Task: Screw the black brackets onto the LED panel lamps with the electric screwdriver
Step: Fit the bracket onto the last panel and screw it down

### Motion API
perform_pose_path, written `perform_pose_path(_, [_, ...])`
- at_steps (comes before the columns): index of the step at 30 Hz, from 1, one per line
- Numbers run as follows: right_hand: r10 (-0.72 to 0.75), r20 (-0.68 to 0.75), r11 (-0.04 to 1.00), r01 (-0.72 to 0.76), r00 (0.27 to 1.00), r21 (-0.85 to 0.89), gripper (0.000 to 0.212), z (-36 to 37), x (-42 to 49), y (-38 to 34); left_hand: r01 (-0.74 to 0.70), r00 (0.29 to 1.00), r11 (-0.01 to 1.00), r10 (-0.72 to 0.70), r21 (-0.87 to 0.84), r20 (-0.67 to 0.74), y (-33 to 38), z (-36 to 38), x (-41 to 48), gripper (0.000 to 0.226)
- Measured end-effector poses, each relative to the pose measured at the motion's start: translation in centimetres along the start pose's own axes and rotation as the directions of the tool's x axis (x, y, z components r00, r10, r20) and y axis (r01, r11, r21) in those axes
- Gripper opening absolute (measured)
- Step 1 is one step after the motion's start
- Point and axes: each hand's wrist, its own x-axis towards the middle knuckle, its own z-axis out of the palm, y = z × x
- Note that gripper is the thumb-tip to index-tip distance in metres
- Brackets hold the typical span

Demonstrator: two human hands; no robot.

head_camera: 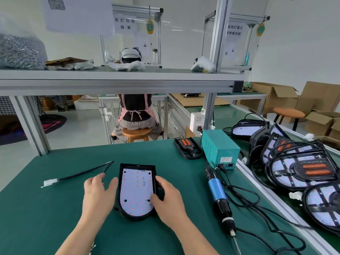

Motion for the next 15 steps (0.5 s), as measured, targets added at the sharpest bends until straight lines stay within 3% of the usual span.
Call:
perform_pose_path(7, [0.047, -0.022, 0.995, -0.045, 0.999, 0.087, 0.061, -0.3, 0.1, -0.3, 0.093, 0.978, 0.996, -0.095, 0.015, 0.188, 0.7, 2.5, -1.3, 0.048])
perform_pose_path(12, [0.093, -0.078, 0.974, -0.074, 0.993, 0.215, 0.061, -0.7, 0.0, -0.4, 0.115, 0.988, 0.967, -0.087, -0.228, 0.131, -0.7, 4.0, -3.5, 0.007])
perform_pose_path(15, [0.139, -0.093, 0.895, -0.084, 0.986, 0.439, 0.041, -1.2, 0.1, -0.4, 0.140, 0.988, 0.904, -0.102, -0.404, 0.113, -1.8, 4.1, -4.0, 0.025])
